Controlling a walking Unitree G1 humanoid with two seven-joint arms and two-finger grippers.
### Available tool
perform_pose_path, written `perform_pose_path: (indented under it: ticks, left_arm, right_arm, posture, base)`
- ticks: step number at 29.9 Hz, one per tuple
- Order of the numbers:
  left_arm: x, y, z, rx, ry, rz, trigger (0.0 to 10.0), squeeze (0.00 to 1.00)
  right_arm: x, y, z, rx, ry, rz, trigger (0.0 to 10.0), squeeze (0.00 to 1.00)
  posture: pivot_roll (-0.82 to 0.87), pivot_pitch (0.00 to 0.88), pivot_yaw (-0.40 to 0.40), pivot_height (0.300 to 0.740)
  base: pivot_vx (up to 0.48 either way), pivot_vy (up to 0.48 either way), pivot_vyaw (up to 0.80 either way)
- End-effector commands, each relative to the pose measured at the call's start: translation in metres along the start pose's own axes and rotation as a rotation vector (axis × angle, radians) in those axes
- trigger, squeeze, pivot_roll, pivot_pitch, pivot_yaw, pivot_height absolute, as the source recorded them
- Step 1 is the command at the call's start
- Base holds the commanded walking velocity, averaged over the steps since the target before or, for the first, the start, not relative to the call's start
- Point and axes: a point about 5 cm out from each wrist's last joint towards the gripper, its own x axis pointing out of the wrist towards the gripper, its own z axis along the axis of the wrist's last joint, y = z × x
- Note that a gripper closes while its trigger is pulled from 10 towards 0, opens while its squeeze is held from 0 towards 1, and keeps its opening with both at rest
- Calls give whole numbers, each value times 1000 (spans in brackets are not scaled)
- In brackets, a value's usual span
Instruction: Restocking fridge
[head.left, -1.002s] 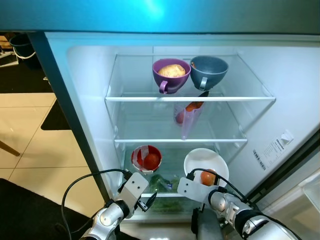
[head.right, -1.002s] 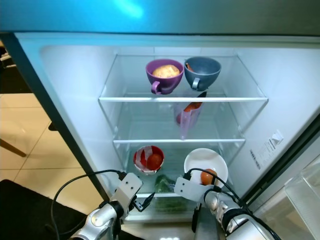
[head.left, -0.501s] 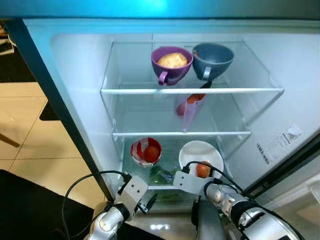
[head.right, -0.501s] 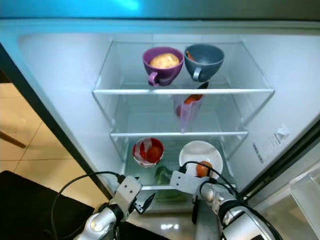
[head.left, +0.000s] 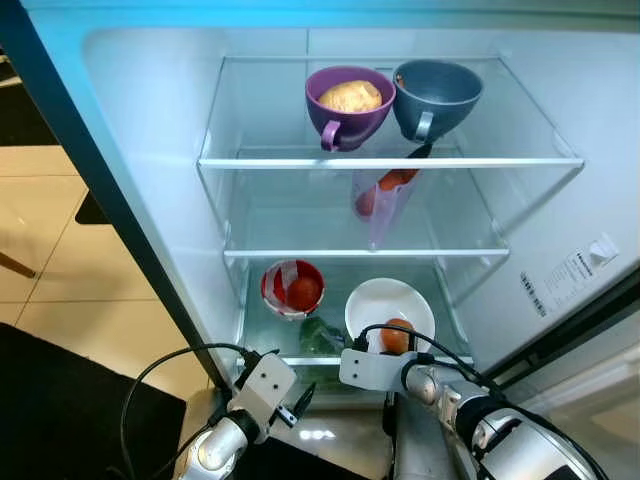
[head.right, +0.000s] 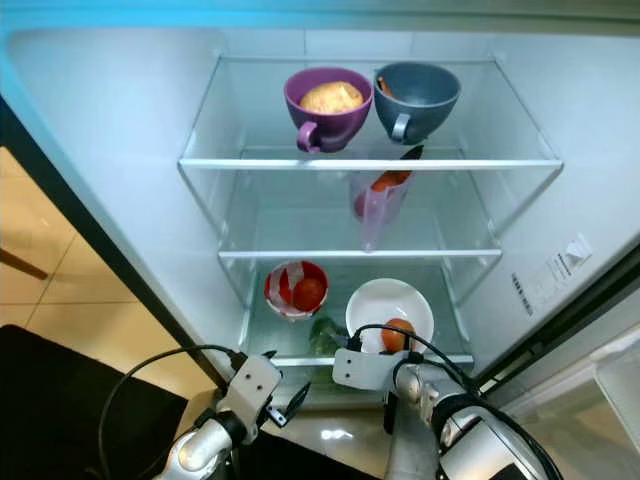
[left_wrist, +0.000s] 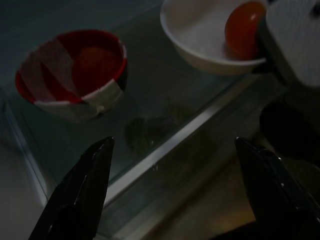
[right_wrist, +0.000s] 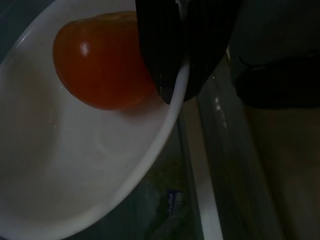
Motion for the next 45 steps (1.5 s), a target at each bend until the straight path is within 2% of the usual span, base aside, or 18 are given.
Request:
perform_pose_path:
  ticks: [1, 10, 21, 45]
  left_arm:
    - [-6, -5, -6, -3, 29, -9, 10000, 0]
    - [-4, -3, 6, 8, -16, 11, 10000, 0]
    - [-8, -1, 15, 27, -43, 24, 10000, 0]
    - [-17, -2, 32, 39, -69, 36, 10000, 0]
  right_arm:
    - [0, -3, -2, -24, 8, -11, 10000, 0]
    - [-3, -16, -11, -47, 39, -40, 10000, 0]
    - [-6, -35, -21, -1, 81, -83, 10000, 0]
    - [-8, -46, -27, 55, 116, -122, 10000, 0]
  posture:
    - [175, 266, -25, 426]
    - [190, 296, -31, 426]
    - [209, 335, -28, 426]
    - [247, 402, -12, 426]
  base:
    - [0, 0, 0]
    - [0, 0, 0]
    - [0, 0, 0]
    - [0, 0, 0]
